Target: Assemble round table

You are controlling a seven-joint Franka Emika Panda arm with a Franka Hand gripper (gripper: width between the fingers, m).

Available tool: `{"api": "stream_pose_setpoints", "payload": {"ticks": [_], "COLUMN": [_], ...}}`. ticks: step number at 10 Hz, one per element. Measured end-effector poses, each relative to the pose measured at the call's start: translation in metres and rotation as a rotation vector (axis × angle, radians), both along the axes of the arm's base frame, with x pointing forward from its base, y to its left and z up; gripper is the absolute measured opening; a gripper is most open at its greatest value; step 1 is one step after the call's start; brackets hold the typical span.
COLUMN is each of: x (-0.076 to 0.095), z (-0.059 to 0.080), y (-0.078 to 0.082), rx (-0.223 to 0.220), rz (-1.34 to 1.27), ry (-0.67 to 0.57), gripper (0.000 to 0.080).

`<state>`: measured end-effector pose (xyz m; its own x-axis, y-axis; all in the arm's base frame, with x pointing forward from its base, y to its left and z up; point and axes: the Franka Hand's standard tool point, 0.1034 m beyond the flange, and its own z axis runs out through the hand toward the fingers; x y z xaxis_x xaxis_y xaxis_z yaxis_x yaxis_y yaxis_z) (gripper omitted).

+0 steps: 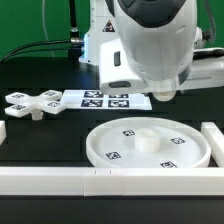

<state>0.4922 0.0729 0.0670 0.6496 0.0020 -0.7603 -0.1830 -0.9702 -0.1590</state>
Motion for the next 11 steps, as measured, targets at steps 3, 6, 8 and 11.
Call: {"api": "stream_pose_setpoints", "payload": {"ticks": [3, 6, 8, 11], "x": [0.031, 0.045, 0.053, 0.077], "z": [0.028, 0.030, 0.030, 0.052], "y": [-0.012, -0.012, -0.015, -0.025], "rx": [-0.027, -0.063, -0.099, -0.119], "rz": [-0.037, -0.061, -0.086, -0.011], "ry": [-0.194, -0.371, -0.541, -0.780], "gripper": [0.0409, 0.0409, 0.0409, 0.0409]}}
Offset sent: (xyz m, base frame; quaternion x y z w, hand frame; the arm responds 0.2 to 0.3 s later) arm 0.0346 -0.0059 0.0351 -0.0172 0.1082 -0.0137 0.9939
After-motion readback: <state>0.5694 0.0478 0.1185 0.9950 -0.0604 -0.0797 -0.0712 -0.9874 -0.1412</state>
